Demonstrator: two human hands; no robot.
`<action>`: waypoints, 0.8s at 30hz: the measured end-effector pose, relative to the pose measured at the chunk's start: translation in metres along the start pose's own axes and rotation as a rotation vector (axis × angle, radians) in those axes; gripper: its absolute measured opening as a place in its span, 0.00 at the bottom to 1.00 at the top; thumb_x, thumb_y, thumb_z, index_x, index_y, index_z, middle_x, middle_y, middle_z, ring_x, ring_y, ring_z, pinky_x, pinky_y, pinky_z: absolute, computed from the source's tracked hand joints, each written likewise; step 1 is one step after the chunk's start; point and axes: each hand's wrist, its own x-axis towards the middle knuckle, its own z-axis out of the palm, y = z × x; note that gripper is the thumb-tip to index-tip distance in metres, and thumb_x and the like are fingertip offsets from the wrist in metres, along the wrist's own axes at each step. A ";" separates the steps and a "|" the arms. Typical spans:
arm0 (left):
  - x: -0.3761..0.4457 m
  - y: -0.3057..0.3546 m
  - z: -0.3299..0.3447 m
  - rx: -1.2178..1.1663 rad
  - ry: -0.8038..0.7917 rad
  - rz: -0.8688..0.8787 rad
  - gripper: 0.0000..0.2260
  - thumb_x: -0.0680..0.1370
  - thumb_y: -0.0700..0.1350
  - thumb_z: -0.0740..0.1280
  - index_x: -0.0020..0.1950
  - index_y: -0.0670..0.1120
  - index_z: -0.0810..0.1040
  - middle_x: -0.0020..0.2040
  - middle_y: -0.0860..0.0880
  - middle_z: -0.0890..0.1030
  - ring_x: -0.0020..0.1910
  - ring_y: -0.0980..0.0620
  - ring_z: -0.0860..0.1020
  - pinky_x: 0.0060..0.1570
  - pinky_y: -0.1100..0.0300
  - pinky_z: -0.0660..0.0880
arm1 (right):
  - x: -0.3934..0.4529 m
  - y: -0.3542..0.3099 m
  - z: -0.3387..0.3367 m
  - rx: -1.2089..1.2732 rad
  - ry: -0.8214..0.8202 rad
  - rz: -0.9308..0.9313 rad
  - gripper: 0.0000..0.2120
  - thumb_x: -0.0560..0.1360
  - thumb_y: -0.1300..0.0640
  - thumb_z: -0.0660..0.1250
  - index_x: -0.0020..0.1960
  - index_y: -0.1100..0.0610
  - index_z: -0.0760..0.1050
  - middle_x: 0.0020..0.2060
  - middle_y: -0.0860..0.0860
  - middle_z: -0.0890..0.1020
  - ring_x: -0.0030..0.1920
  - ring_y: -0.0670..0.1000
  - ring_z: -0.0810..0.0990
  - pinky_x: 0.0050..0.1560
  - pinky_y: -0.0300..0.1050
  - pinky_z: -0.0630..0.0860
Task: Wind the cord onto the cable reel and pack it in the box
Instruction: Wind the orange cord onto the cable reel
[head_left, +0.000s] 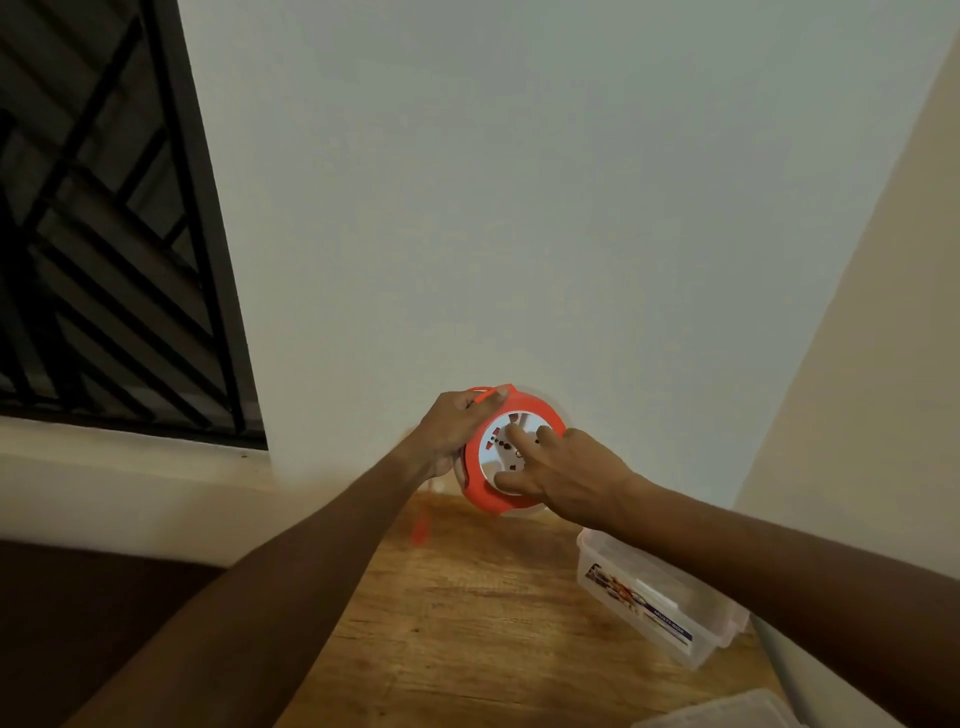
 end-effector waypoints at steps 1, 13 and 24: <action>-0.002 0.000 -0.001 -0.008 -0.007 -0.001 0.12 0.80 0.57 0.67 0.56 0.51 0.83 0.50 0.48 0.88 0.46 0.45 0.88 0.44 0.52 0.85 | 0.001 0.000 -0.001 0.003 -0.002 0.018 0.33 0.77 0.54 0.68 0.76 0.44 0.55 0.73 0.63 0.60 0.62 0.65 0.74 0.52 0.55 0.79; -0.004 0.004 0.000 0.044 0.016 0.035 0.17 0.79 0.59 0.68 0.61 0.50 0.82 0.53 0.49 0.87 0.47 0.46 0.87 0.47 0.50 0.86 | 0.012 -0.007 -0.011 0.194 -0.142 0.282 0.39 0.77 0.48 0.67 0.79 0.44 0.45 0.71 0.59 0.67 0.64 0.60 0.75 0.59 0.54 0.76; -0.001 0.008 0.012 -0.218 0.248 0.044 0.16 0.79 0.59 0.69 0.55 0.49 0.85 0.49 0.49 0.89 0.49 0.46 0.87 0.50 0.48 0.85 | 0.023 -0.010 -0.018 1.874 0.213 0.882 0.41 0.69 0.66 0.74 0.75 0.47 0.58 0.42 0.57 0.84 0.26 0.49 0.78 0.26 0.41 0.75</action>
